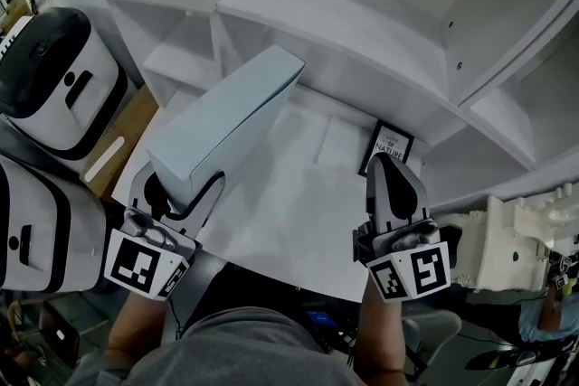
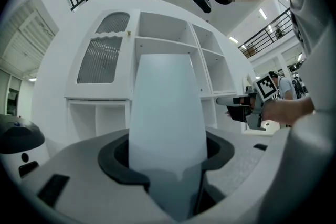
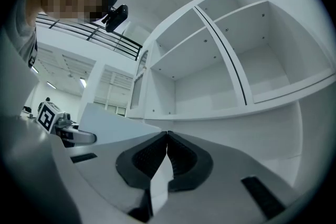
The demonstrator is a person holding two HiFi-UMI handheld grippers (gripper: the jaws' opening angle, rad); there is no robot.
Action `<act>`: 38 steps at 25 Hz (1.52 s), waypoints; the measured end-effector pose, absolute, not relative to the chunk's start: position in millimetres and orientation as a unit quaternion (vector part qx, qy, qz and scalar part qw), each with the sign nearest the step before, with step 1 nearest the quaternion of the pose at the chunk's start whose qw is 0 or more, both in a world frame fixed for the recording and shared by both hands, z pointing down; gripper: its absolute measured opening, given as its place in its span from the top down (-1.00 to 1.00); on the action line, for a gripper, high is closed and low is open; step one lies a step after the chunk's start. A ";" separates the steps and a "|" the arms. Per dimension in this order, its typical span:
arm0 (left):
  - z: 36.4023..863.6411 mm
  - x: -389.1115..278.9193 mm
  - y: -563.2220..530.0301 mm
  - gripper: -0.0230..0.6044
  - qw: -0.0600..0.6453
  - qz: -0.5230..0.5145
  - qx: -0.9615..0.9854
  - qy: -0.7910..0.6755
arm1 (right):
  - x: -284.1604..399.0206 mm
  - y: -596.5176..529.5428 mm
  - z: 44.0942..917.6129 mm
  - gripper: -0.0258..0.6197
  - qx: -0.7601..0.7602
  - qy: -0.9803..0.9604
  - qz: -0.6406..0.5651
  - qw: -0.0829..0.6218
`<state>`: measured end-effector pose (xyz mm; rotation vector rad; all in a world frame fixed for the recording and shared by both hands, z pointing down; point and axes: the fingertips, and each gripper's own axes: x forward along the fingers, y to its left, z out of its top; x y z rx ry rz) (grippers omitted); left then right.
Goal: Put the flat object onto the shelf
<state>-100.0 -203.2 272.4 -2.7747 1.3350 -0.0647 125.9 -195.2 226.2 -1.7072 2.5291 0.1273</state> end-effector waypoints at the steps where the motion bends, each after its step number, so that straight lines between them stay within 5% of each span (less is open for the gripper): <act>1: 272.5 -99.3 -203.7 0.09 0.030 -0.020 -0.899 0.436 | 126.6 -196.5 225.6 0.83 -0.556 0.829 0.042 0.044; 38: 337.0 -62.5 -258.2 0.09 0.011 -0.016 -0.863 0.504 | 168.2 -265.4 291.1 0.83 -0.509 0.860 -0.023 0.024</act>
